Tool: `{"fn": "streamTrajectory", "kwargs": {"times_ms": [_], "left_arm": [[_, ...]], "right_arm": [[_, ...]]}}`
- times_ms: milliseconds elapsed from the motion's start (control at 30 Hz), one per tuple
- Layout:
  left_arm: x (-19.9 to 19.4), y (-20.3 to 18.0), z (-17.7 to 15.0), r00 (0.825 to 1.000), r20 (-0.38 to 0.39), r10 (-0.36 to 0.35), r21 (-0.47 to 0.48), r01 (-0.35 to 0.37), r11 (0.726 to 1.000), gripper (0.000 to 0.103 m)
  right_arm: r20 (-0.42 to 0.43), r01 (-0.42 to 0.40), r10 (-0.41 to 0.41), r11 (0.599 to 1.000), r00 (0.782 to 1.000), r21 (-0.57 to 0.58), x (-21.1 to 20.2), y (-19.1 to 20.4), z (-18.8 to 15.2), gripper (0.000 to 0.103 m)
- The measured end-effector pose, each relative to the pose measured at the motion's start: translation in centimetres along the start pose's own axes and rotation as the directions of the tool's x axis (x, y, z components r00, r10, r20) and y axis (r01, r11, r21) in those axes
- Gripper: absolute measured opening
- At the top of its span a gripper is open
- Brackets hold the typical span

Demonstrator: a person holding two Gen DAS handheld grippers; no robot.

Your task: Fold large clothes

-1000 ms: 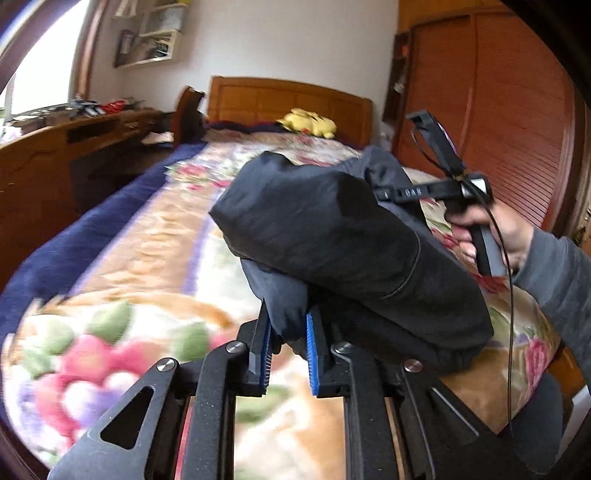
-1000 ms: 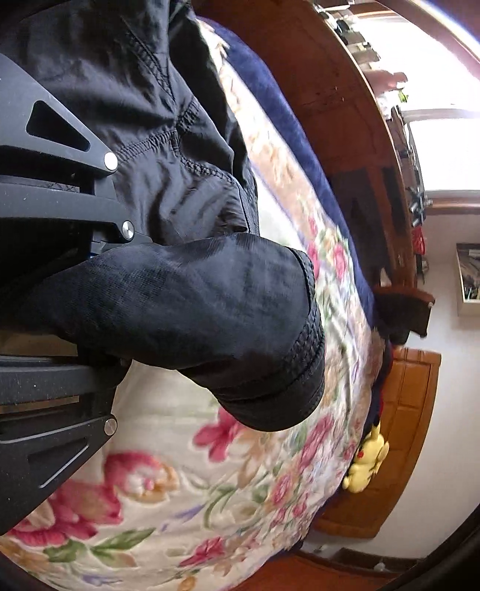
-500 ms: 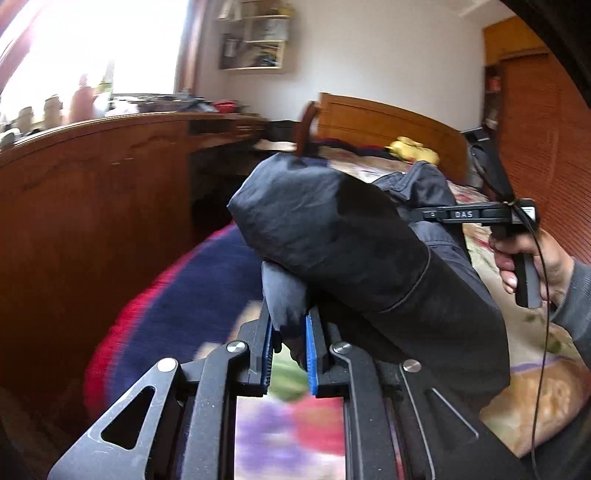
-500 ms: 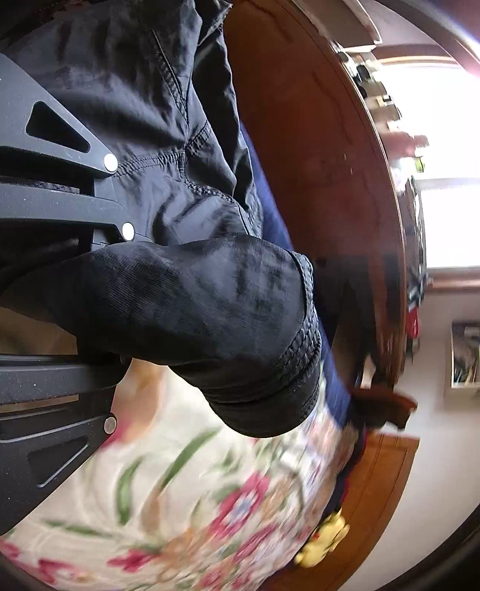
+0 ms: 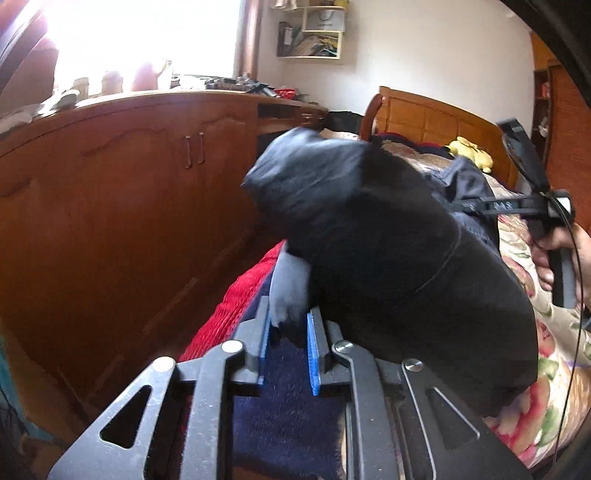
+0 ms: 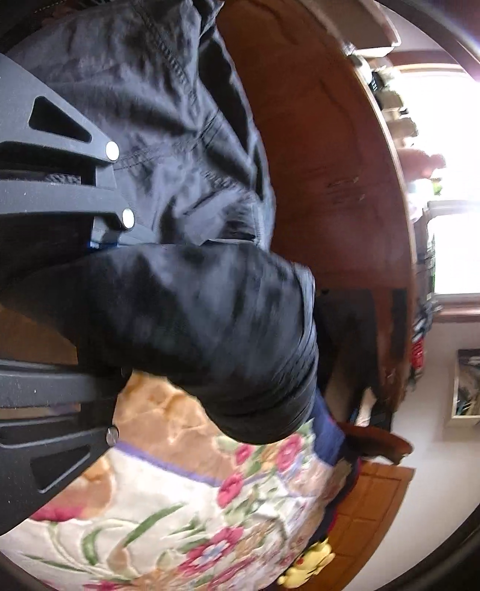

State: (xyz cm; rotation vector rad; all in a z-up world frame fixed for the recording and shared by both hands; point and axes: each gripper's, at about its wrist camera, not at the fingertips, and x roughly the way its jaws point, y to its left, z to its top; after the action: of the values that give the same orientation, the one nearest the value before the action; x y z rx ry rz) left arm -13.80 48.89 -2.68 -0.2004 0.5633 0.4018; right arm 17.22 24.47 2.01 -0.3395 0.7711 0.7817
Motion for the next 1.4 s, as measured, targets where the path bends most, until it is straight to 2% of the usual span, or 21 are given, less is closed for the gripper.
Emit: {"fn": "streamTrajectory", "kwargs": {"times_ms": [67, 100, 133, 167, 300, 367, 433, 600, 667, 767, 933, 1100, 1233, 1400], "left_arm": [[-0.3, -0.4, 0.3, 1.0, 0.001, 0.023, -0.013, -0.023, 1.0, 0.025], [-1.0, -0.7, 0.2, 1.0, 0.016, 0.027, -0.017, -0.026, 1.0, 0.028], [-1.5, -0.5, 0.3, 0.999, 0.029, 0.028, -0.019, -0.027, 0.999, 0.036], [-2.3, -0.6, 0.1, 0.999, 0.044, 0.029, -0.018, -0.028, 0.999, 0.041], [-4.7, -2.3, 0.6, 0.995, 0.094, 0.046, 0.023, -0.048, 0.999, 0.045], [-5.6, -3.3, 0.7, 0.994, 0.105, 0.035, 0.038, -0.039, 0.998, 0.057], [-6.3, -4.3, 0.9, 0.993, 0.12, 0.015, 0.052, -0.022, 0.998, 0.079], [-6.9, -7.0, 1.4, 0.992, 0.123, -0.029, 0.073, 0.02, 0.997, 0.08], [-7.1, -8.3, 1.7, 0.991, 0.124, -0.05, 0.095, 0.038, 0.995, 0.089], [-7.7, -10.4, 1.8, 0.989, 0.131, -0.069, 0.127, 0.053, 0.991, 0.09], [-7.3, -12.0, 2.5, 0.991, 0.117, -0.059, 0.142, 0.042, 0.989, 0.091], [-5.2, -11.2, 4.4, 0.994, 0.112, -0.013, 0.112, 0.001, 0.994, 0.091], [-3.3, -10.8, 5.7, 0.994, 0.11, -0.004, 0.147, -0.013, 0.989, 0.091], [0.5, -9.5, 6.2, 1.0, 0.019, 0.016, 0.149, -0.019, 0.989, 0.091]], "right_arm": [[-0.01, 0.01, -0.01, 1.0, 1.0, -0.014, -0.4, -0.6, -0.9, 0.053], [-0.007, 0.026, -0.027, 0.999, 1.0, -0.02, -0.9, -1.0, -1.7, 0.062], [0.002, 0.041, -0.041, 0.999, 0.999, -0.02, -1.6, -1.1, -2.3, 0.069], [0.014, 0.051, -0.051, 0.999, 0.999, -0.019, -1.9, -1.5, -2.5, 0.072], [0.059, 0.067, -0.065, 0.997, 0.996, -0.038, -5.4, -2.7, -5.3, 0.074], [0.08, 0.065, -0.06, 0.996, 0.995, -0.055, -7.3, -2.8, -6.9, 0.074], [0.093, 0.056, -0.051, 0.997, 0.994, -0.056, -8.9, -2.2, -7.7, 0.074], [0.127, 0.024, -0.019, 0.999, 0.992, -0.04, -12.3, -3.7, -9.8, 0.074], [0.139, 0.019, -0.014, 0.999, 0.99, -0.035, -14.1, -3.4, -10.5, 0.076], [0.16, 0.021, -0.015, 0.999, 0.987, -0.034, -16.4, -3.6, -12.0, 0.079], [0.175, 0.02, -0.015, 0.999, 0.984, -0.026, -18.1, -4.4, -13.5, 0.081], [0.174, 0.012, -0.009, 1.0, 0.985, -0.017, -19.0, -5.0, -14.7, 0.081], [0.169, -0.001, 0.003, 1.0, 0.986, -0.01, -19.2, -5.0, -15.3, 0.081], [0.165, -0.018, 0.02, 1.0, 0.986, -0.015, -18.6, -4.3, -14.9, 0.081]]}}
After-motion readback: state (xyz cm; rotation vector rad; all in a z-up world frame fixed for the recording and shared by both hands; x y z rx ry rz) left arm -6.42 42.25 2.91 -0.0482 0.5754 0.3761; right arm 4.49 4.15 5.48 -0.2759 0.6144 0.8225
